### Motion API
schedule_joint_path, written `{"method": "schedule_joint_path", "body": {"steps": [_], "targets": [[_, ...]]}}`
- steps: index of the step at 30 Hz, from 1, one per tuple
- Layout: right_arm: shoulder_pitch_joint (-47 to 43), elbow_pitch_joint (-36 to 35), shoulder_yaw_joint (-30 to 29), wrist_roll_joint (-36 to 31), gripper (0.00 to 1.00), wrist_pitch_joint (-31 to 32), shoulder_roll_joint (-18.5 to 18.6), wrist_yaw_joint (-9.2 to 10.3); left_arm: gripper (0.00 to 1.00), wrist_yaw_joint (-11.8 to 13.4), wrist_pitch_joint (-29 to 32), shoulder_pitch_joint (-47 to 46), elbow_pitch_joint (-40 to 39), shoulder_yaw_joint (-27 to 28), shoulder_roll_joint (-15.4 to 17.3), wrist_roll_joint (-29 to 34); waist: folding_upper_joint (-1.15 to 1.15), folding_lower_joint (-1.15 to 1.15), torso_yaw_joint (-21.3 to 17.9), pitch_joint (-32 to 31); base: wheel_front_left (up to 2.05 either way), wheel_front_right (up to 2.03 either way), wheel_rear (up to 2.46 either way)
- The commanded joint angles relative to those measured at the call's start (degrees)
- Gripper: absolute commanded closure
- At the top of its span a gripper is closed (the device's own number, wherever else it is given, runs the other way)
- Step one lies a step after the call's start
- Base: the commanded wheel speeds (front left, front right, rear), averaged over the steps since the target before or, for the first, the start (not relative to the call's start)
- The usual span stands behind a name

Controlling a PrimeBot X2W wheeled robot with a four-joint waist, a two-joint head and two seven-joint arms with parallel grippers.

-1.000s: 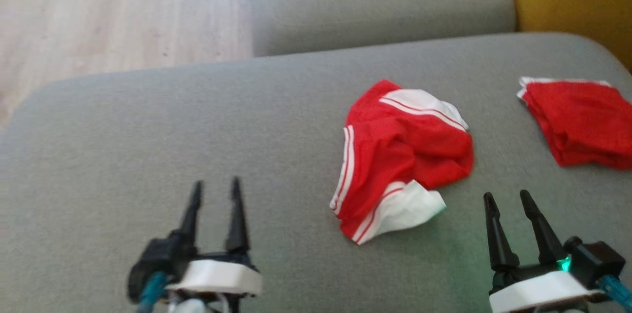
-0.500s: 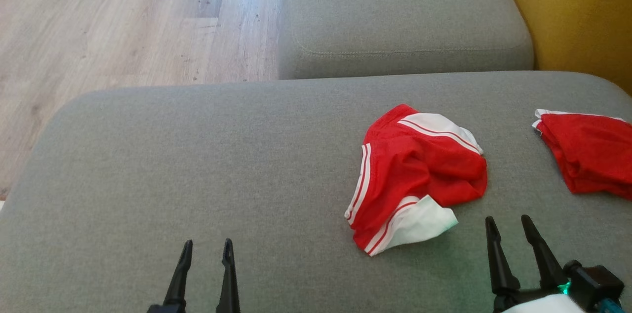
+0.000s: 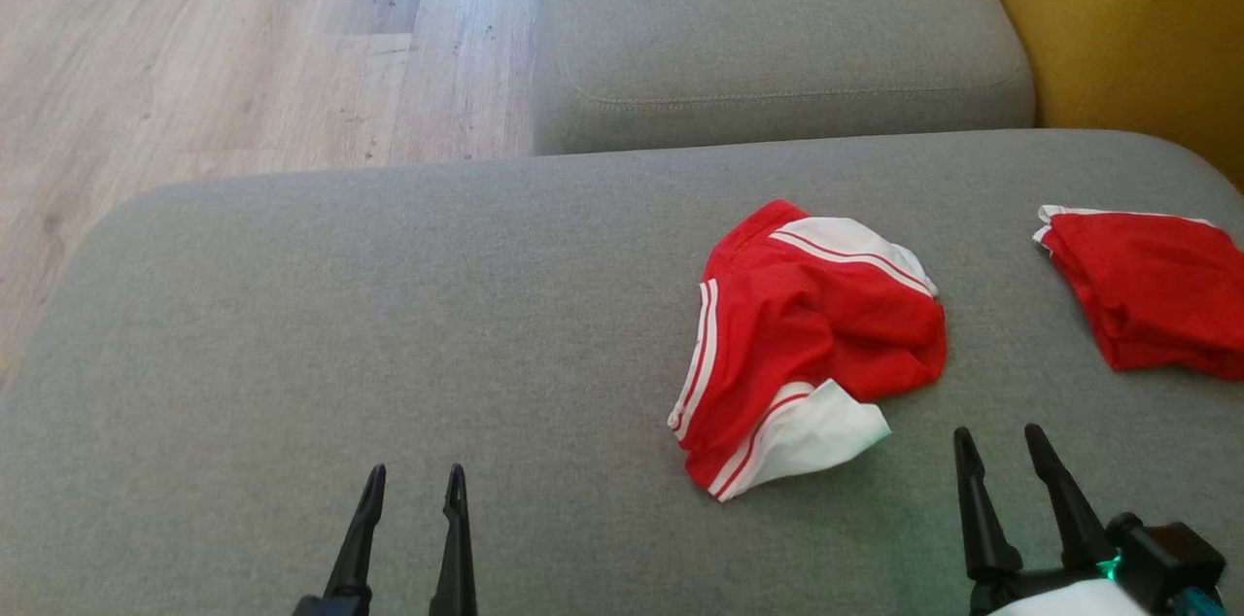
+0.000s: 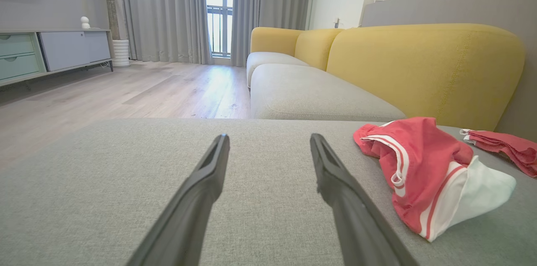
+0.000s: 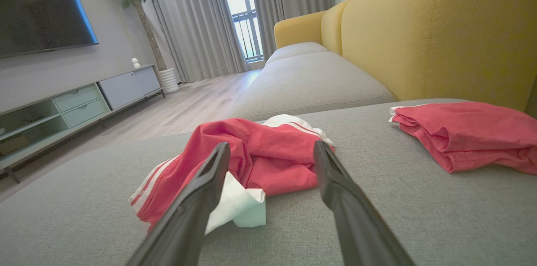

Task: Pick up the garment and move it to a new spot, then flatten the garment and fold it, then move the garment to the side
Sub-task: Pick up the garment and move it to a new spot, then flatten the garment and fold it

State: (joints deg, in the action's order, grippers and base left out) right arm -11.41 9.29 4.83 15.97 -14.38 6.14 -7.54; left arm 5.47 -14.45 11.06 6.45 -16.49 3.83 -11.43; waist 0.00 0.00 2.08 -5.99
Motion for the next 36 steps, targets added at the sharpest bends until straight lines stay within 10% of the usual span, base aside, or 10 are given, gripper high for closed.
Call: {"method": "schedule_joint_path", "body": {"steps": [1,22,36], "targets": [[1.7,-1.6,1.2,-0.4,0.00,-0.6,0.4,0.05,0.00,-0.2,-0.5,-2.0,-1.6,2.3,-0.7,0.6,0.00,0.00,-0.1,0.0,0.00,0.00,0.00],[1.7,-1.4,1.9,-0.1,0.00,-0.6,0.1,0.05,0.00,-1.2,-0.5,-2.3,0.2,0.9,-0.9,0.7,0.00,0.00,-0.7,0.4,0.00,0.00,0.00],[6.9,-2.3,5.8,0.1,0.00,-0.6,2.0,0.05,0.00,-9.1,1.4,-20.4,20.9,-18.8,-0.9,-5.1,0.00,0.00,-5.0,10.1,0.00,0.00,0.00]]}}
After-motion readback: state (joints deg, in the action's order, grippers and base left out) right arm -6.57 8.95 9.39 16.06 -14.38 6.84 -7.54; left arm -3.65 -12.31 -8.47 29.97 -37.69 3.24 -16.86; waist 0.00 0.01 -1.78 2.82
